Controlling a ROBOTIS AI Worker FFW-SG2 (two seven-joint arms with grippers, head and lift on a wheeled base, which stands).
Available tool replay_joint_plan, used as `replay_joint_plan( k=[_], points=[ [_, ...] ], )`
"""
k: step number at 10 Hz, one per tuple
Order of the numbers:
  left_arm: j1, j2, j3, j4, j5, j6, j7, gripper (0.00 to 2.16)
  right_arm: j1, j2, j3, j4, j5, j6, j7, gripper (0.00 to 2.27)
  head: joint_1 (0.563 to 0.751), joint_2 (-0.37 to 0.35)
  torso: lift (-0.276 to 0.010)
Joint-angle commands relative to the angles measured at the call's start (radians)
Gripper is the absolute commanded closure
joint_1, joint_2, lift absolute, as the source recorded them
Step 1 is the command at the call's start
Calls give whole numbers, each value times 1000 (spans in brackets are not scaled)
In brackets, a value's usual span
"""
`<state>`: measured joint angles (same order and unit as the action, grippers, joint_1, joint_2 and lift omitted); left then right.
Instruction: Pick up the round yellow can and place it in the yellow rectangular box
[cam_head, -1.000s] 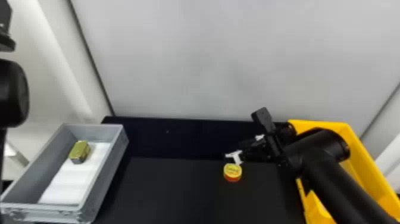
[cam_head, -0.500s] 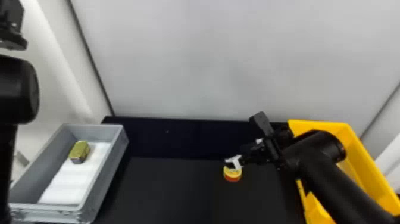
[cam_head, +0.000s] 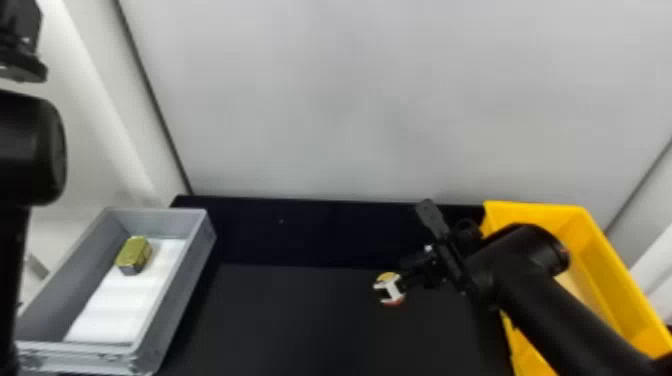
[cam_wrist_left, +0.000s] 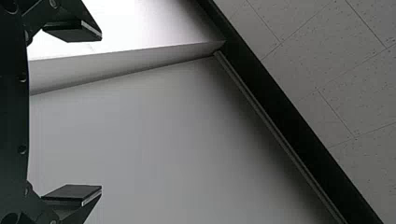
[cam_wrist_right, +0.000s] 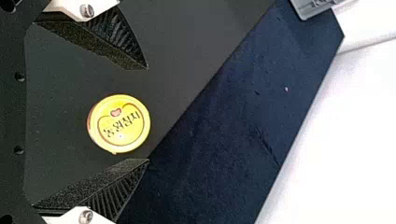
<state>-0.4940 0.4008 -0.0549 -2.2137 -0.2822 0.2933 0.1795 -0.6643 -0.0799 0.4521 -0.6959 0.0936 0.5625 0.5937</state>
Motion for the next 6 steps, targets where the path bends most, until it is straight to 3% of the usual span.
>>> replay_joint_plan(
  k=[1,4,6],
  points=[
    [8,9,7,-9,0,6,0,125,-29,-31,111,-20,-15,90,29,68,663,54,-10],
    [11,11,7,-14,2,12,-2,127,-58,-70,160,-22,6,104,79,70,663,54,-10],
    [9,9,6,-14,2,12,-2,127,-58,-74,162,-17,9,84,80,75,663,54,-10]
  ],
)
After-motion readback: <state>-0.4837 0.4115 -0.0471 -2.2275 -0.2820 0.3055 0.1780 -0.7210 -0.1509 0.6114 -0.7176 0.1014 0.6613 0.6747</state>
